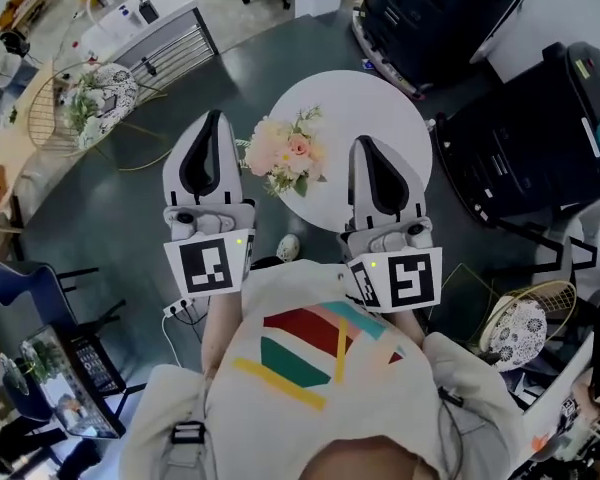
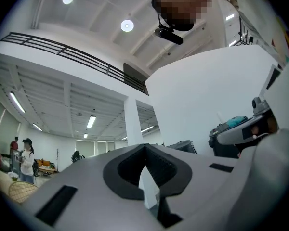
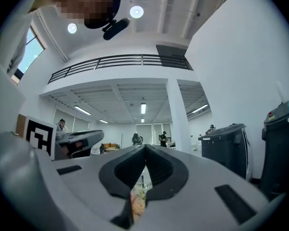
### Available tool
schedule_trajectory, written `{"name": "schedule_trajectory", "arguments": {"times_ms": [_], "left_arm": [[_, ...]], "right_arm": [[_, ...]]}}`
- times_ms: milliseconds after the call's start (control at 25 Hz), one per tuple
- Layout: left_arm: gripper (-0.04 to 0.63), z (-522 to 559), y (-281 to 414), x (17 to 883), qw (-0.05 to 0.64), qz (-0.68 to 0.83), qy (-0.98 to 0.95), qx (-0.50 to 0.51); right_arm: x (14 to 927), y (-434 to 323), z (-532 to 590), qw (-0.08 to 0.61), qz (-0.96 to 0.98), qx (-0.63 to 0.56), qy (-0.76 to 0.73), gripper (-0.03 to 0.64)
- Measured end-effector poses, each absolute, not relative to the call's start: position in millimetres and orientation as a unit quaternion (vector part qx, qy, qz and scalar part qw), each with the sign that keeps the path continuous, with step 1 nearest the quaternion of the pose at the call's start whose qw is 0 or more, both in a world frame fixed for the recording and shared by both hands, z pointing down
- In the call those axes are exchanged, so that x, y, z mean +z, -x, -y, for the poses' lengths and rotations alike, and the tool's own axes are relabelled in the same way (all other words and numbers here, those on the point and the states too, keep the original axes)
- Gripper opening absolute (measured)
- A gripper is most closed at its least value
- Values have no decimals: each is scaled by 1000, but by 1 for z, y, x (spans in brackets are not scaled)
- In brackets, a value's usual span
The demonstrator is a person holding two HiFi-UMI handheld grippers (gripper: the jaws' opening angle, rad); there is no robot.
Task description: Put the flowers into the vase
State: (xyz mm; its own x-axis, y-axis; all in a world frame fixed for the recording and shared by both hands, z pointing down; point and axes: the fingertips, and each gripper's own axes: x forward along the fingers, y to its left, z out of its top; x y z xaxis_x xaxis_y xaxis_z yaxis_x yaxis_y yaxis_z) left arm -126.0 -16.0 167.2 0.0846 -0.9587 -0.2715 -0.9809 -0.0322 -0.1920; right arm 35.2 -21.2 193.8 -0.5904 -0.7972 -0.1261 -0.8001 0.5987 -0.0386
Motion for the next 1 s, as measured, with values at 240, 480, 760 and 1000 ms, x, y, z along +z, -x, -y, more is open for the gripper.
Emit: {"name": "schedule_trajectory", "arguments": {"times_ms": [240, 480, 760, 1000], "left_arm": [[6, 25, 110, 171, 166, -649, 742, 35], [6, 33, 95, 182, 147, -628, 763, 39], [6, 44, 75, 190, 120, -616, 776, 54], [6, 47, 54, 185, 129, -612, 778, 51]], "right_arm": [[198, -33, 14, 33, -889, 24, 455, 12], [206, -48, 10, 23, -881, 25, 472, 12], [218, -66, 12, 1, -876, 23, 482, 12], [220, -79, 24, 5, -879, 16, 477, 12]]}}
